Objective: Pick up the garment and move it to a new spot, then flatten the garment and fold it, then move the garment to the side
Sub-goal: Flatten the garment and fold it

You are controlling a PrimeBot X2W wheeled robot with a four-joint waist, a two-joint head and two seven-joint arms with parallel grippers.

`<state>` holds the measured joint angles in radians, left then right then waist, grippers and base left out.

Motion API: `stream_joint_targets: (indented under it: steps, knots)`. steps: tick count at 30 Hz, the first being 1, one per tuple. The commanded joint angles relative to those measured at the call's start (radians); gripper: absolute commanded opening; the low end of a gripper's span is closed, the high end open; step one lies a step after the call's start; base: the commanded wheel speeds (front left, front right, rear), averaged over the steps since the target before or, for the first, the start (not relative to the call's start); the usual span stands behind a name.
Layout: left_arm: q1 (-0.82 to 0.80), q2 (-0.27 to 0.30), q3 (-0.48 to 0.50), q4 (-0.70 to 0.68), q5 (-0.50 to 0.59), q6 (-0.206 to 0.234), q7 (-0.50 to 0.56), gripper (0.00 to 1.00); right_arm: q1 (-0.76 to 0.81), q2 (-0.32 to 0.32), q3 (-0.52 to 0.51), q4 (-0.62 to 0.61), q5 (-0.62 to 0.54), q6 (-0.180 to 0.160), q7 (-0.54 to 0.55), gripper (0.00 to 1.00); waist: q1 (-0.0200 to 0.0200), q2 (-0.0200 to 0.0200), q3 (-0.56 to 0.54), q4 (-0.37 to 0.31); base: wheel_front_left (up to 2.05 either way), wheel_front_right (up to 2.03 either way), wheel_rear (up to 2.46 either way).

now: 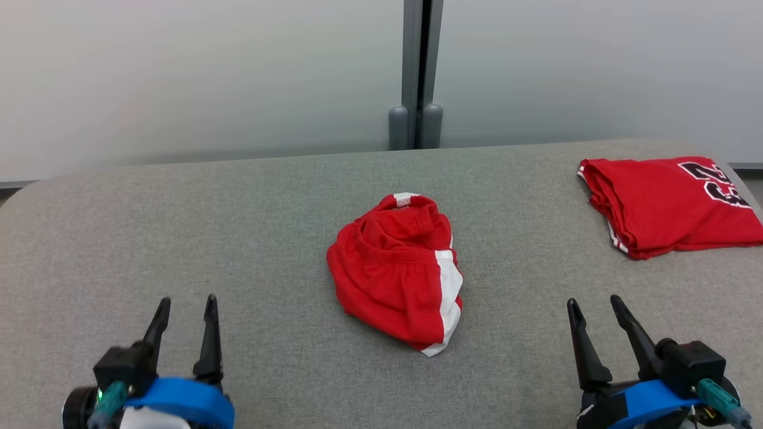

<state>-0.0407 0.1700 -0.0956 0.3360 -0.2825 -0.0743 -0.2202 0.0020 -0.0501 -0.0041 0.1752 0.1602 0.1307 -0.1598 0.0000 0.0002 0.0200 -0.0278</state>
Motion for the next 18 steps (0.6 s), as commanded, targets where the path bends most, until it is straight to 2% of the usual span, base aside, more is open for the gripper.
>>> stream_joint_targets:
  steps: [1, 5, 9, 13, 18]
  knots:
    - [-0.041, 0.004, -0.007, -0.022, -0.002, 0.001, 0.028, 1.0, -0.022, -0.001, 0.01, -0.004, 0.003, 0.0, -0.002, 1.0, 0.0, -0.0002, 0.01, -0.006, 0.0, 0.0, 0.0]
    - [-0.126, -0.003, -0.052, -0.054, -0.03, -0.025, 0.134, 1.0, -0.042, -0.001, 0.03, -0.005, 0.007, 0.0, -0.006, 1.0, 0.0, -0.0002, 0.04, -0.021, 0.0, 0.0, 0.0]
    - [-0.262, 0.037, -0.159, -0.064, -0.114, -0.054, 0.328, 1.0, -0.075, -0.001, 0.061, 0.001, 0.014, 0.0, -0.011, 1.0, 0.0, -0.0002, 0.078, -0.049, 0.0, 0.0, 0.0]
    - [-0.404, 0.136, -0.34, -0.107, -0.297, -0.058, 0.494, 1.0, -0.112, -0.002, 0.104, 0.022, 0.027, 0.0, -0.021, 1.0, 0.0, -0.0002, 0.105, -0.097, 0.0, 0.0, 0.0]
    - [-0.543, 0.268, -0.511, -0.145, -0.544, -0.055, 0.665, 1.0, -0.158, -0.001, 0.167, 0.049, 0.049, 0.0, -0.041, 1.0, 0.0, -0.0002, 0.14, -0.171, 0.0, 0.0, 0.0]
